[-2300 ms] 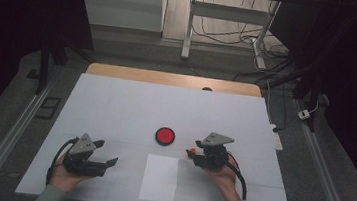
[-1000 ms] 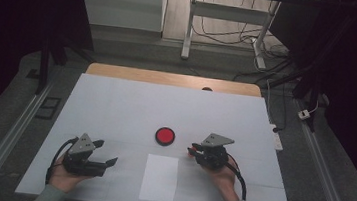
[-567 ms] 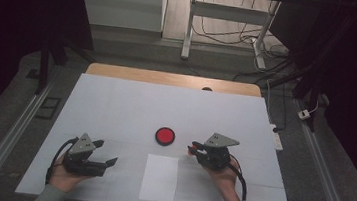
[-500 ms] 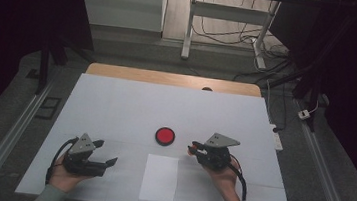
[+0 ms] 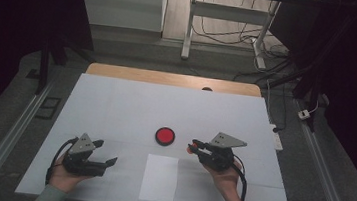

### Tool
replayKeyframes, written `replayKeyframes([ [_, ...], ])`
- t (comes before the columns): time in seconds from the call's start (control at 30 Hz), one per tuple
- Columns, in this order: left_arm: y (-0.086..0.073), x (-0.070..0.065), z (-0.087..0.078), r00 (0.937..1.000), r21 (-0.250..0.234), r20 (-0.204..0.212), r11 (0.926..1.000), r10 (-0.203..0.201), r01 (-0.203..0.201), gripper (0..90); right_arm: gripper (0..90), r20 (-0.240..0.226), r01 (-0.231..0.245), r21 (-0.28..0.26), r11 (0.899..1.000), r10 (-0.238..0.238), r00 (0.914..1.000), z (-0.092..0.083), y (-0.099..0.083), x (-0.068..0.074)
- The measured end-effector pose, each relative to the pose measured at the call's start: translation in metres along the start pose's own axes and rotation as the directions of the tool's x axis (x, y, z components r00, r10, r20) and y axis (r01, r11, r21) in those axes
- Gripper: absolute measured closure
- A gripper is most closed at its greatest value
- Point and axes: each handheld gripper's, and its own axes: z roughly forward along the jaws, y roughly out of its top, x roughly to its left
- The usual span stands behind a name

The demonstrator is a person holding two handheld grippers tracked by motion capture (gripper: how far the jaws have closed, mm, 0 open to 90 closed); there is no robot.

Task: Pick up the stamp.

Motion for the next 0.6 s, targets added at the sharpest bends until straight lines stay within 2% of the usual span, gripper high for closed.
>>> replayKeyframes([
  [0.33,0.000,0.000,0.000,1.0000,0.000,0.000,1.0000,0.002,-0.002,20.7,72.2,-0.031,-0.030,-0.044,0.999,0.028,0.9991,-0.009,0.008,0.002],
  [0.6,0.000,-0.001,0.001,1.0000,0.004,-0.003,1.0000,0.005,-0.005,20.7,72.2,-0.048,-0.008,-0.068,0.998,0.005,0.9988,-0.012,0.017,0.012],
])
